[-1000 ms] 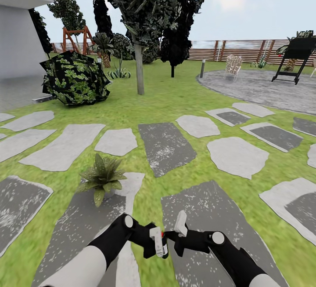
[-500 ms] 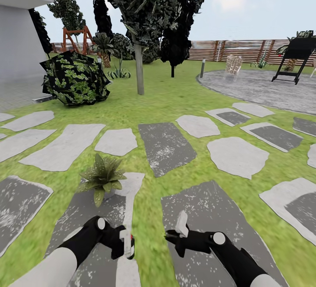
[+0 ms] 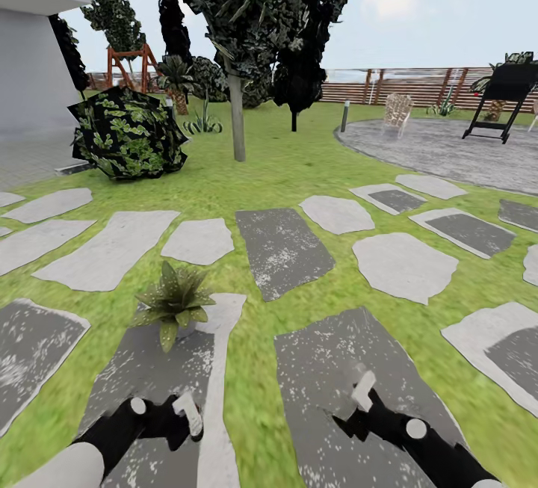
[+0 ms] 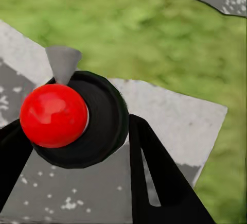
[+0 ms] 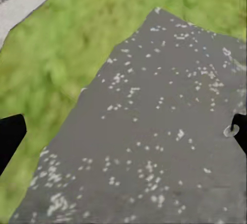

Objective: Pick up the pesticide atomizer in the garden and spray insectifuge to fully cover both potted plants in the garden.

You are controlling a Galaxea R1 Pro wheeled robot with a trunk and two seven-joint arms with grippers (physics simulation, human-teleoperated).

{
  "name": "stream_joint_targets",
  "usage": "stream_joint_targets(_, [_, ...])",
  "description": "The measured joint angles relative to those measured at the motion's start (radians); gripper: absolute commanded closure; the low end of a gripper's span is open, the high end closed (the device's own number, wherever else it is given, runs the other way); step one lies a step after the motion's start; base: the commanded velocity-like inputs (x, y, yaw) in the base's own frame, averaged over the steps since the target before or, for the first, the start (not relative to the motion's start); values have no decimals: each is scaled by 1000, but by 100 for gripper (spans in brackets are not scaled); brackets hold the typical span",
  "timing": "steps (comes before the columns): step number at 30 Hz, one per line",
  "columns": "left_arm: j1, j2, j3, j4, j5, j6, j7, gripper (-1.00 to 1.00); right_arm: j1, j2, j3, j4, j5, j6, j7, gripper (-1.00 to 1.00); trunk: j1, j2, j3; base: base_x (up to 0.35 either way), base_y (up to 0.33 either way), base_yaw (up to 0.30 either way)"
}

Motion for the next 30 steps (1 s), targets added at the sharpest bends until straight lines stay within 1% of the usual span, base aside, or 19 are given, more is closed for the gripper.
stream_joint_targets(1, [0,0,19,27,37,-2,35,100,0,1,1,58,-3,-2,-48,-100,0,0,0,0,0,0])
stream_joint_targets(2, [1,0,38,62,94,-3,83,100,0,4,1,135,-10,-5,-109,-100,0,0,0,0,0,0])
stream_joint_targets(3, [4,0,46,84,136,-4,115,100,0,9,-2,184,-23,-6,-144,-100,0,0,0,0,0,0])
stream_joint_targets(4, [17,-1,52,109,198,-7,165,100,0,17,-13,244,-59,-12,-186,-100,0,0,0,0,0,0])
stream_joint_targets(5, [34,-3,57,123,262,-22,225,100,0,27,-34,297,-121,-27,-216,-100,0,0,0,0,0,0])
stream_joint_targets(7, [59,-7,60,131,337,-58,314,100,1,35,-58,360,-230,-63,-242,-100,0,0,0,0,0,0])
stream_joint_targets(8, [79,-9,61,134,374,-84,381,100,1,37,-65,403,-316,-96,-252,-100,0,0,0,0,0,0])
stream_joint_targets(10, [111,-10,61,138,407,-107,478,100,1,36,-69,456,-432,-147,-259,-100,0,0,0,0,0,0])
stream_joint_targets(12, [145,-11,61,144,431,-123,534,100,2,34,-70,475,-482,-180,-263,-100,0,0,0,0,0,0])
stream_joint_targets(14, [166,-14,61,146,452,-149,552,100,2,33,-70,480,-496,-194,-276,-100,0,0,0,0,0,0])
stream_joint_targets(15, [180,-21,60,149,464,-170,560,100,2,34,-70,483,-504,-200,-333,-100,0,0,0,0,0,0])
stream_joint_targets(17, [186,-34,60,156,473,-176,564,100,2,38,-73,484,-507,-203,-398,-100,0,0,0,0,0,0])
stream_joint_targets(18, [187,-41,61,162,478,-178,566,100,2,41,-72,485,-508,-203,-413,-100,0,0,0,0,0,0])
stream_joint_targets(20, [188,-50,64,173,508,-181,567,100,2,50,-72,484,-513,-203,-432,-100,0,0,0,0,0,0])
stream_joint_targets(21, [188,-51,67,175,530,-181,567,100,2,57,-73,484,-514,-202,-435,-100,0,0,0,0,0,0])
stream_joint_targets(22, [189,-48,71,178,592,-183,563,100,2,75,-72,484,-516,-202,-440,-100,0,0,0,0,0,0])
stream_joint_targets(24, [190,-51,65,183,601,-183,558,100,2,79,-75,484,-518,-203,-442,-100,0,0,0,0,0,0])
stream_joint_targets(28, [191,-54,63,190,592,-185,560,100,2,81,-77,483,-519,-202,-442,-100,0,0,1,0,0,-80])
stream_joint_targets(30, [190,-54,63,190,595,-186,560,100,2,80,-78,482,-532,-201,-442,-100,0,0,2,0,0,-218])
